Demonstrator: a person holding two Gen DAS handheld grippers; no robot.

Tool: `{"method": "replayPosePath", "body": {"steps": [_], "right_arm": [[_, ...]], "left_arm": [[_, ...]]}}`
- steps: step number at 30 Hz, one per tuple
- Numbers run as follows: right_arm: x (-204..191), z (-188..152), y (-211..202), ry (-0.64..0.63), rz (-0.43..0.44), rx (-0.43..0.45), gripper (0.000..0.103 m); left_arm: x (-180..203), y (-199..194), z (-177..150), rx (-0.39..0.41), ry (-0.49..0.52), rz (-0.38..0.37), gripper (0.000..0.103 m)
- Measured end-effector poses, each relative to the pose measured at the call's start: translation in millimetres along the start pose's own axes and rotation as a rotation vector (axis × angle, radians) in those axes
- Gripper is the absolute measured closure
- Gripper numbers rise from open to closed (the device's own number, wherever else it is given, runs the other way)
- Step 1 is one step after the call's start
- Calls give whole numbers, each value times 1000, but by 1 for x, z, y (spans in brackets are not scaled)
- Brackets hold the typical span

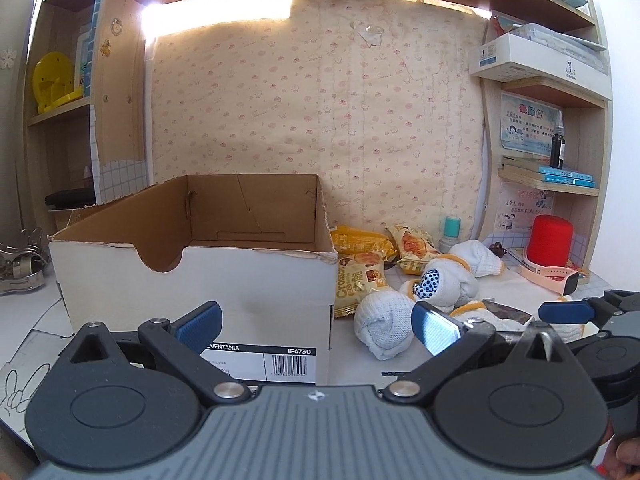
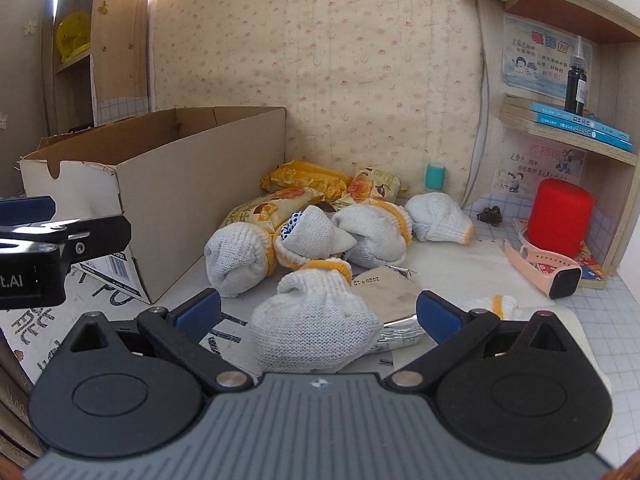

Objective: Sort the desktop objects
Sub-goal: 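Move the left tool toward a white glove while the right tool approaches another glove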

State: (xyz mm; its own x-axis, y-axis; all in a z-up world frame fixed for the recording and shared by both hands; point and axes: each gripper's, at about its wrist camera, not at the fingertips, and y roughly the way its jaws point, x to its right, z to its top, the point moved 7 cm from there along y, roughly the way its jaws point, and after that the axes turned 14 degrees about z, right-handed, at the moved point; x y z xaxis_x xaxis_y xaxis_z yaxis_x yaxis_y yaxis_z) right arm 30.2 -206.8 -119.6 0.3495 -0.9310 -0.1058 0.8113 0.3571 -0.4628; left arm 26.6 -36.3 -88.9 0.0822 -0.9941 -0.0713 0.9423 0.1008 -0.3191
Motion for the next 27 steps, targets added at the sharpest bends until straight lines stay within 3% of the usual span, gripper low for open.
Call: {"method": "replayPosePath", "body": {"steps": [1,3,16,20,27], "right_arm": [[-2,0,2,-1,9,-4,3],[-4,-1,7,0,11,-20,15],[-10,-5,27,-69,-38,-77,16],[-7,-8,28,-78,-51,-95,39],[6,-13,17,-58,-44,-92,41]], "left_arm": [[-2,0,0,1,-4,1,0],[-4,0,1,1,-11,1,0],[8,-3,-1,7,10,-56,0],[16,-2,-1,4,13,-82,0],[47,1,3,19,43,-178,0]]}}
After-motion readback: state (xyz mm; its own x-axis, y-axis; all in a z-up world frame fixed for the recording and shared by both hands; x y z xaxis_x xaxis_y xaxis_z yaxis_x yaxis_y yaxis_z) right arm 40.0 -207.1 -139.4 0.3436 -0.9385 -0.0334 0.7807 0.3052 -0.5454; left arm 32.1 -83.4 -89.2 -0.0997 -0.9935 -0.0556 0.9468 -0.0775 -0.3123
